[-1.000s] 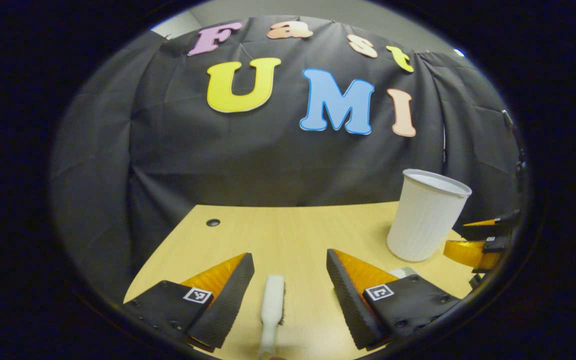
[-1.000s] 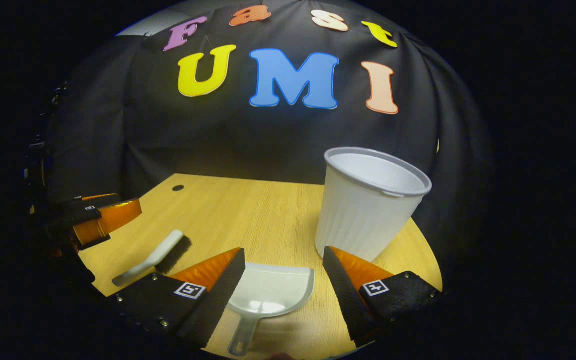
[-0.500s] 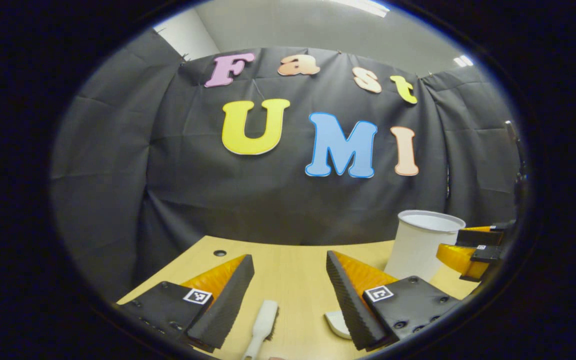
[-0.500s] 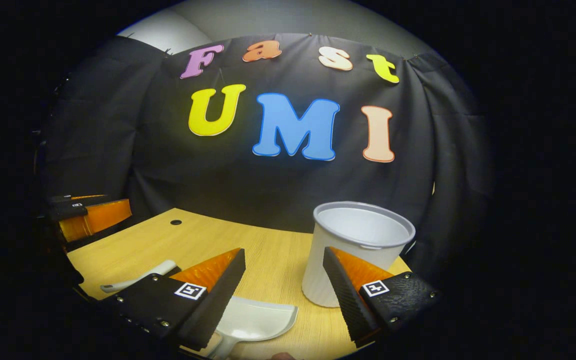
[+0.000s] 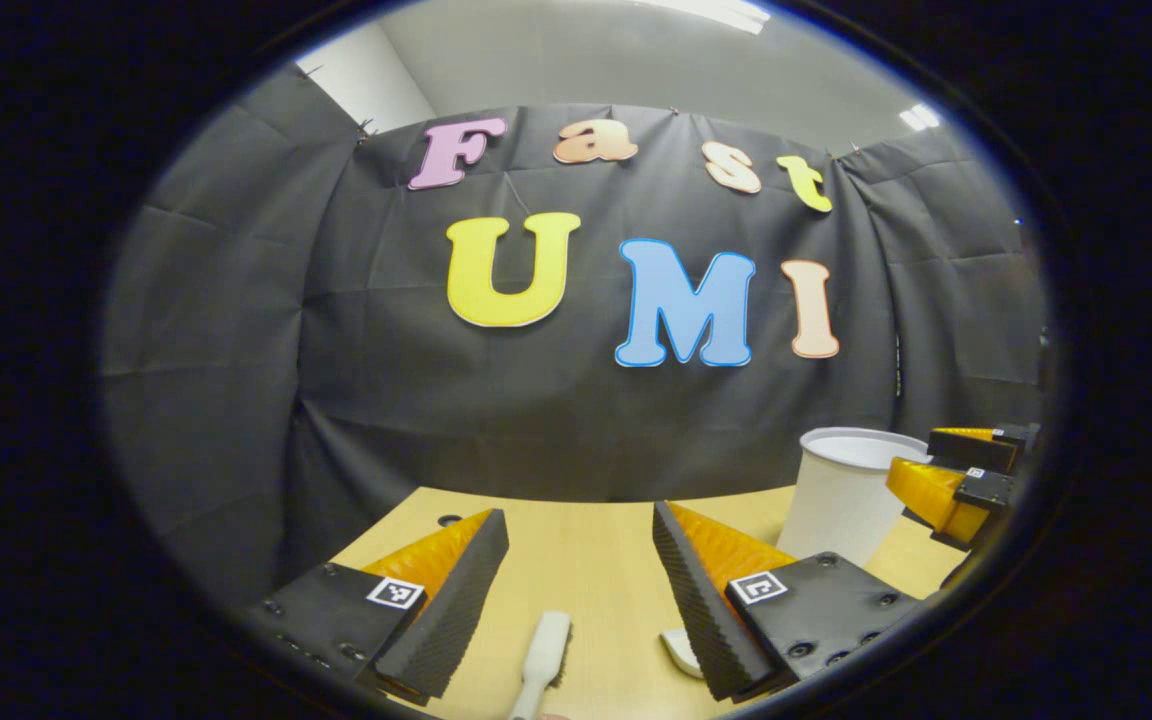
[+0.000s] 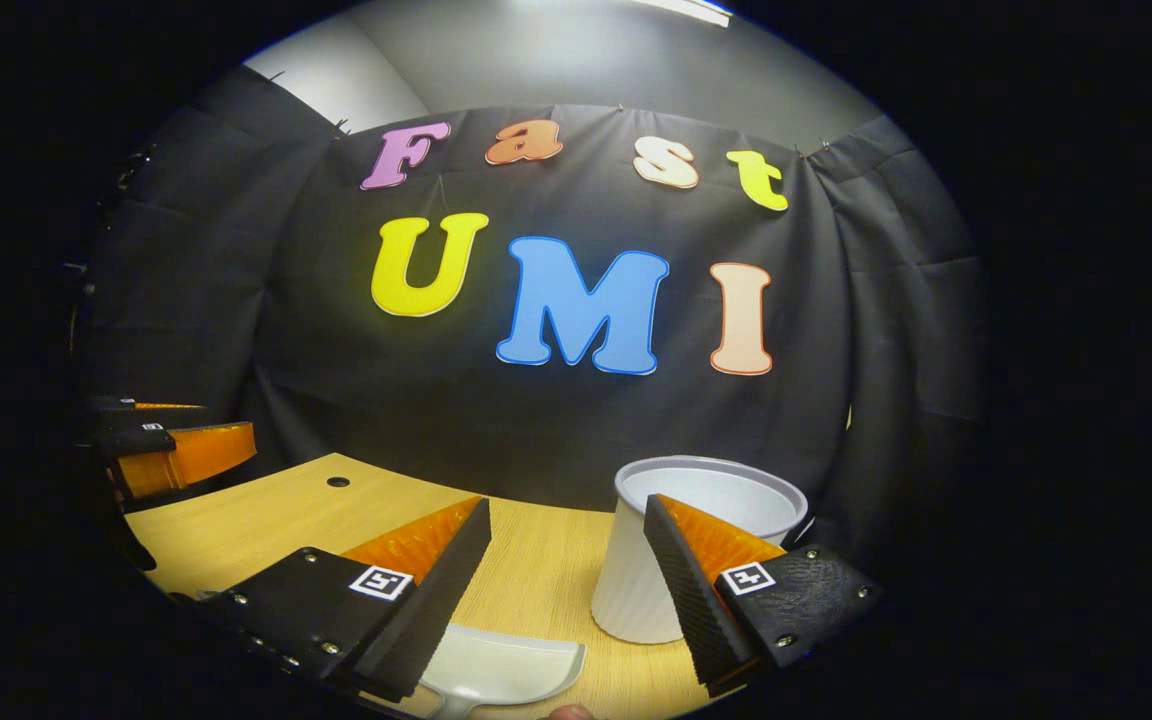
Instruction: Pick up the small broom and dustpan from the desktop, sweep the trash into the dustpan with the broom, and then empty the trash into the garbage bin.
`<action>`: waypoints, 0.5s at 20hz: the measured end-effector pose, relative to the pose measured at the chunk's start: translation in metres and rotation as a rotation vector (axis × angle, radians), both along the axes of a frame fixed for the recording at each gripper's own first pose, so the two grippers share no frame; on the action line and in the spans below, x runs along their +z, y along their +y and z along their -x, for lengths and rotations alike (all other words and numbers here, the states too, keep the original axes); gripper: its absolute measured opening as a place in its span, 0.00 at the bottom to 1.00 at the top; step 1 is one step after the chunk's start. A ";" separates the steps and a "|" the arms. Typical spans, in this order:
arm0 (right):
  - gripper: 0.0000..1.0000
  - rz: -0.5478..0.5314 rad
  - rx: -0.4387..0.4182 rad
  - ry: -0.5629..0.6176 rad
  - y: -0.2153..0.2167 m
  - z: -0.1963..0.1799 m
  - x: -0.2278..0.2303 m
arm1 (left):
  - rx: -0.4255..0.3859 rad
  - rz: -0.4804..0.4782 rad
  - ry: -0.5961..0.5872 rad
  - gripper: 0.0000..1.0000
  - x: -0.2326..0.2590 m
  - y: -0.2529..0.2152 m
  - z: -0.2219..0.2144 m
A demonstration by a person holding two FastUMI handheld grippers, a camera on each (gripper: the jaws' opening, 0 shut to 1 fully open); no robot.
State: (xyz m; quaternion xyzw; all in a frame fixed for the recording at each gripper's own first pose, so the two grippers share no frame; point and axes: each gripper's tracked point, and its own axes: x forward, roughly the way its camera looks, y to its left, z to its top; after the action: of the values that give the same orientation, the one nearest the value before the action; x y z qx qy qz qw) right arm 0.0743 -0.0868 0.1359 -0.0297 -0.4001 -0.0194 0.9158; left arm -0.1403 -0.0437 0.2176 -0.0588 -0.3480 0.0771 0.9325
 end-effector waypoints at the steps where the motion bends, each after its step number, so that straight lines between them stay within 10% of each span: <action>1: 0.96 -0.004 -0.008 -0.010 -0.001 0.003 0.001 | -0.004 -0.002 -0.004 0.96 0.002 -0.001 0.000; 10: 0.96 -0.031 -0.053 -0.037 -0.005 0.019 0.006 | -0.025 -0.032 -0.012 0.96 0.008 0.005 -0.003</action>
State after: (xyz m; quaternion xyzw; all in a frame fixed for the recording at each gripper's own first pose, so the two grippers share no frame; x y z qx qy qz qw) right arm 0.0548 -0.0915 0.1416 -0.0255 -0.4156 -0.0503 0.9078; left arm -0.1370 -0.0385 0.2257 -0.0486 -0.3538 0.0597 0.9321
